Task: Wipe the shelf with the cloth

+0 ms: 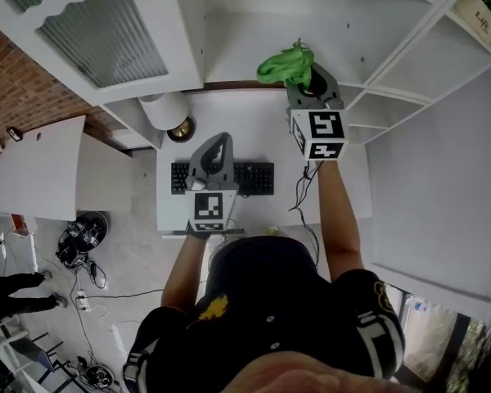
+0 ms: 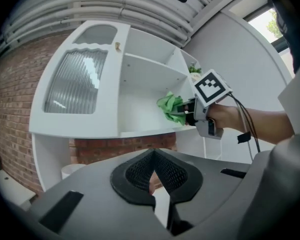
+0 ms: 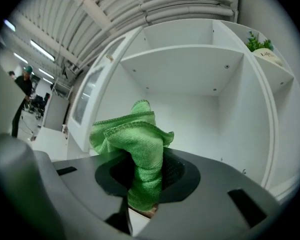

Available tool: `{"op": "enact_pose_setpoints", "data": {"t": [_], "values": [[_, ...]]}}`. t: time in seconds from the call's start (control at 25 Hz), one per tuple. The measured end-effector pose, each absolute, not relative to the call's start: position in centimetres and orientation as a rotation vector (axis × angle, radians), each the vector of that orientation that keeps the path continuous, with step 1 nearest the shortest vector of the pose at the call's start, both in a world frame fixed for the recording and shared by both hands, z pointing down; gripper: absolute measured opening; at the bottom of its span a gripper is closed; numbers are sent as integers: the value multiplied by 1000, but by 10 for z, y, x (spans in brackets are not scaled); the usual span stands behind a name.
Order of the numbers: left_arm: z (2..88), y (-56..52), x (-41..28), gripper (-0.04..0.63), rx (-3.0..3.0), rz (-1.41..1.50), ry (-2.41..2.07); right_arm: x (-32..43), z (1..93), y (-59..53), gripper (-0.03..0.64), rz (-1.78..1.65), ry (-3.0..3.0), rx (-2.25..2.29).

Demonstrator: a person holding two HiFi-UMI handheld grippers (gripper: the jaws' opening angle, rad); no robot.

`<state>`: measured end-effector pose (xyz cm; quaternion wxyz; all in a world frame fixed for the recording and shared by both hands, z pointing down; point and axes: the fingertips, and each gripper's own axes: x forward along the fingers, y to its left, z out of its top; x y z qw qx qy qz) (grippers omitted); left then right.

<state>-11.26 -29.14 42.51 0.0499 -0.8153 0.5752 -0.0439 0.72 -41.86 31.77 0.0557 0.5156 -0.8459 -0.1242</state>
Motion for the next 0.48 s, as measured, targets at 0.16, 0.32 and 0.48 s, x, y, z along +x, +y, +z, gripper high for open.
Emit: {"op": "enact_pose_setpoints", "data": {"t": [0.16, 0.32, 0.48], "values": [[422, -286, -139, 18, -2421, -121, 1833, -18, 327, -392, 89, -333, -2712, 1465], [424, -277, -149, 18, -2403, -120, 1867, -17, 343, -369, 89, -322, -2761, 1400], [430, -265, -154, 18, -2423, -111, 1839, -7, 366, -348, 89, -238, -2776, 1400]]}}
